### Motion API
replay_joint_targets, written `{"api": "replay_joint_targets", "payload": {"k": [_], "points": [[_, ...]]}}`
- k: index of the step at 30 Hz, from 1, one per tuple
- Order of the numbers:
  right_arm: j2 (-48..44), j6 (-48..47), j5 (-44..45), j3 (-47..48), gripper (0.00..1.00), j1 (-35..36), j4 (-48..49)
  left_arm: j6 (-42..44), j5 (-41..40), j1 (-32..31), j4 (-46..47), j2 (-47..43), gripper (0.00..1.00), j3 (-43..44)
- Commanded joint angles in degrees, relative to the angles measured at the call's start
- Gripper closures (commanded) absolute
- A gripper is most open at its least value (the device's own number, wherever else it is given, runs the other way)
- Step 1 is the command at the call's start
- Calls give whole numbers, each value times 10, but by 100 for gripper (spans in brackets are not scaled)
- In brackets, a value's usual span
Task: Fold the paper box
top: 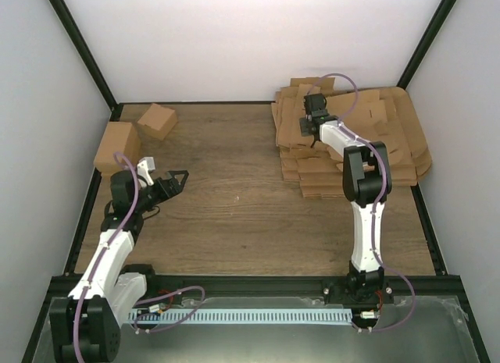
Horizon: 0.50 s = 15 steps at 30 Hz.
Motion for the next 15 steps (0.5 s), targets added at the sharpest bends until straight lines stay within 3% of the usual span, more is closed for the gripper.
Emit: {"api": "replay_joint_targets", "payload": {"k": [1,10,15], "points": [[-75,-2,67,13,99,2,-4,13,5,-2,1,-5,0,19],[-198,-18,149,40,99,6,-54,14,7,-3,-12,-18,0,24],[-257,-34,200,44,99,48,-73,11,11,-2,-15,-21,0,29]]}}
